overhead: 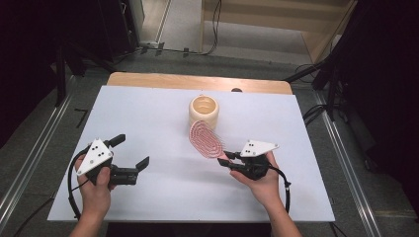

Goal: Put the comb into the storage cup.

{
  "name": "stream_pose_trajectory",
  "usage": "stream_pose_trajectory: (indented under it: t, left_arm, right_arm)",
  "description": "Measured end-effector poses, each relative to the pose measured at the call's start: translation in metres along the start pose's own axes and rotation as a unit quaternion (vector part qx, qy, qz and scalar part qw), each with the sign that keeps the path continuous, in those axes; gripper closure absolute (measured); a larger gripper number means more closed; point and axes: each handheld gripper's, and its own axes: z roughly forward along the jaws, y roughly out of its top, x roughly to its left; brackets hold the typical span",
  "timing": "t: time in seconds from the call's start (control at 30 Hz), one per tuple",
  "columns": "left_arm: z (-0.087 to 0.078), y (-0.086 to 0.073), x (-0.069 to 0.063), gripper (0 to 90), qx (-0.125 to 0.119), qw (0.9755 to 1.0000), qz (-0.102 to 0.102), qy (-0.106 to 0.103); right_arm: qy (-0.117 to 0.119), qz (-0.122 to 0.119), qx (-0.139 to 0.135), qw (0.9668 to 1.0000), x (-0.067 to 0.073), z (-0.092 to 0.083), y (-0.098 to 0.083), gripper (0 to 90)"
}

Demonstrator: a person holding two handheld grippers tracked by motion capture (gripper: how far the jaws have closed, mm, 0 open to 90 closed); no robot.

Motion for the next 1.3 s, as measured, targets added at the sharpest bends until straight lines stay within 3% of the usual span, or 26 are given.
stream_pose_trajectory:
  t: [0.23, 0.53, 0.97, 1.3]
  left_arm:
    - [0.012, 0.013, -0.005, 0.0, -0.007, 0.9999, 0.004, -0.014]
    - [0.026, 0.018, -0.013, 0.0, -0.01, 0.9993, -0.008, -0.034]
    - [0.048, 0.031, -0.029, 0.0, -0.013, 0.9976, -0.01, -0.067]
    - [0.061, 0.034, -0.04, 0.0, -0.01, 0.9972, -0.016, -0.073]
  right_arm:
    - [-0.009, 0.004, -0.018, 0.9998, 0.002, 0.0, -0.001, 68.1]
    - [-0.027, 0.001, -0.049, 0.9984, 0.004, -0.002, -0.002, 68.1]
    - [-0.036, -0.004, -0.061, 0.9975, 0.01, 0.001, -0.003, 68.1]
    - [-0.034, -0.005, -0.067, 0.9972, 0.013, 0.004, -0.002, 68.1]
